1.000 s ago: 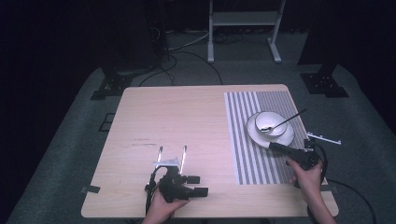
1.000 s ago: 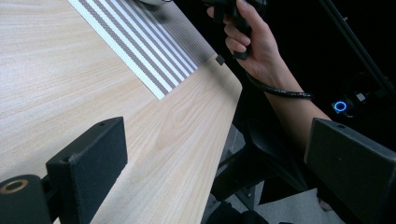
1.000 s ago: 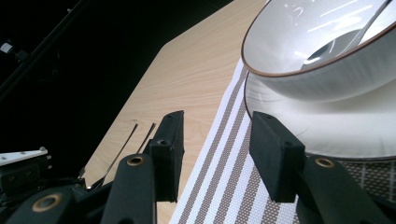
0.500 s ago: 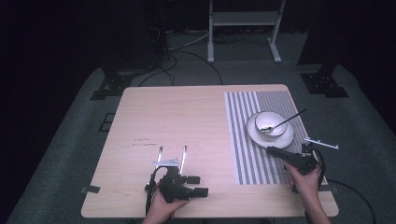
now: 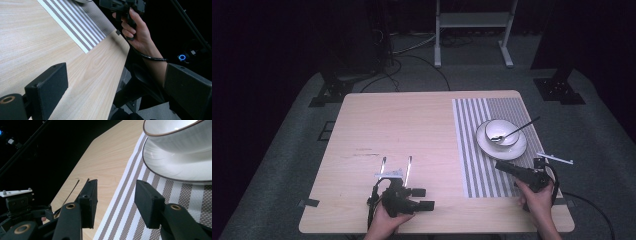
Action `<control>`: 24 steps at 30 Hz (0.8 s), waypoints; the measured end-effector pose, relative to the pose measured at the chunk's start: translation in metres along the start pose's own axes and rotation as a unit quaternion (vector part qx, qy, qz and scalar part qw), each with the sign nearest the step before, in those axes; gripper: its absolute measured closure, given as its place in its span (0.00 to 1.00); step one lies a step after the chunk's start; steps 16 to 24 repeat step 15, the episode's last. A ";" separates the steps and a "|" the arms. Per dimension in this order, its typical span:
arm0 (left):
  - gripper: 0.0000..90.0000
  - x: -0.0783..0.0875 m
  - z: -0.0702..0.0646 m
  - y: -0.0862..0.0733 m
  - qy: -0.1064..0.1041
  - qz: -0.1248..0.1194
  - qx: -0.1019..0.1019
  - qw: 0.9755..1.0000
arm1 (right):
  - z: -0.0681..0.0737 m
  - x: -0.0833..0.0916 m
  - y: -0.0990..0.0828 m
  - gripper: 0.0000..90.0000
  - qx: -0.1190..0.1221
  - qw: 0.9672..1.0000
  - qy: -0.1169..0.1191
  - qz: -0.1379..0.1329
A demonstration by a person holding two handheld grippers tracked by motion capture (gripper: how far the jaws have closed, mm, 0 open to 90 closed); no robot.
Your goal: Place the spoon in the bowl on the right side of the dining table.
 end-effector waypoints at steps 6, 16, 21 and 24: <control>0.05 0.000 0.000 0.000 0.001 -0.002 0.001 1.000 | 0.002 -0.001 -0.009 0.57 -0.003 1.000 0.005 0.002; 0.05 0.000 0.000 0.001 -0.003 -0.003 0.002 1.000 | 0.005 0.000 -0.018 0.43 -0.006 0.999 0.031 -0.023; 0.05 0.000 0.000 0.001 -0.003 -0.003 0.002 1.000 | 0.005 0.000 -0.018 0.43 -0.006 0.999 0.031 -0.023; 0.05 0.000 0.000 0.001 -0.003 -0.003 0.002 1.000 | 0.005 0.000 -0.018 0.43 -0.006 0.999 0.031 -0.023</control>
Point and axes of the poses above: each handheld gripper's, and its own axes: x roughly backward along the jaws, y roughly out of its top, z roughly to its left, the point moved 6 cm from there along -x, roughly forward along the jaws, and after that the axes turned 6 degrees about -z, right-handed, at the moved point
